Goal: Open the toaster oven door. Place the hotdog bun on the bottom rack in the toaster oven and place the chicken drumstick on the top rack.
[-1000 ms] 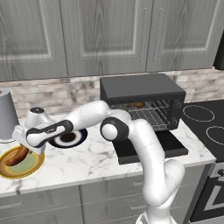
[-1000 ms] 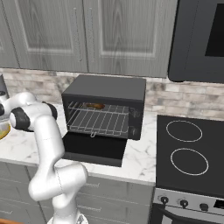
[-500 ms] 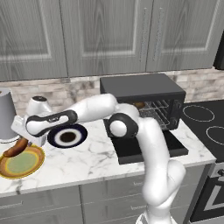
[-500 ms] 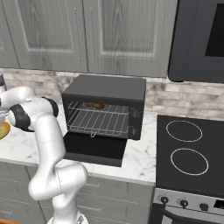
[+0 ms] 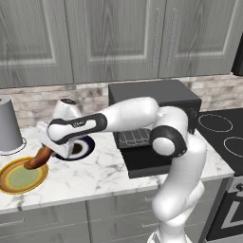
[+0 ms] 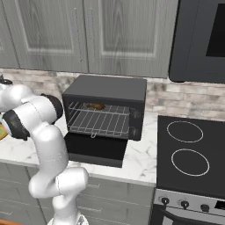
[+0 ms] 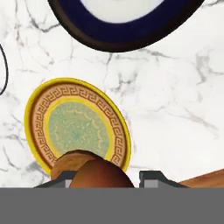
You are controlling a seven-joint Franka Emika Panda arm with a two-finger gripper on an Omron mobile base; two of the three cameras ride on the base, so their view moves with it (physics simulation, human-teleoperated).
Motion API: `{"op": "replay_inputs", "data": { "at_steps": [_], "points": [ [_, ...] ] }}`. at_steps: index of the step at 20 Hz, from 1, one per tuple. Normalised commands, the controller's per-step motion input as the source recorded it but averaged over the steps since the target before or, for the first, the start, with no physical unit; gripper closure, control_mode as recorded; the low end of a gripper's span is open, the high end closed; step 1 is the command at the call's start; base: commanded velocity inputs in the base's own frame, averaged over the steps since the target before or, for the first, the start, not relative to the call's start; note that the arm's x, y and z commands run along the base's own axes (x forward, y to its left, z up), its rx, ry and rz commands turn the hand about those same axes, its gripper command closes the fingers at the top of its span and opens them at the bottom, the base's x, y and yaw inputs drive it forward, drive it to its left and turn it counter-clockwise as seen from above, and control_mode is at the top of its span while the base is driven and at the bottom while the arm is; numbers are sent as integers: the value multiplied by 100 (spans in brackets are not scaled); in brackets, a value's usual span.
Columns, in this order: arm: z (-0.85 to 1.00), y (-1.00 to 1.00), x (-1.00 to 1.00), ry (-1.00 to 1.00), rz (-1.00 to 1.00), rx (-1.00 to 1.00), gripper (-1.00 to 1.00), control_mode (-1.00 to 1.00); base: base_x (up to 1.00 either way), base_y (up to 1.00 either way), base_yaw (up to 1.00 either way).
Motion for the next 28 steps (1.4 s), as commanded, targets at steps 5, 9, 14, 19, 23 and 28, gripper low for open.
{"op": "replay_inputs", "data": {
  "at_steps": [5,9,14,19,23,28],
  "points": [
    [34,-96,-58,0,-12,3,100,-100,0,0,0],
    [36,-96,-42,1,-22,1,100,-100,0,0,0],
    [17,-92,-43,0,-29,0,100,-100,0,0,0],
    [26,-84,-33,0,-36,0,100,-100,0,0,0],
    [33,-86,-20,0,-37,0,100,-100,0,0,0],
    [35,-94,-2,0,-29,0,100,-100,0,0,0]
  ]
}}
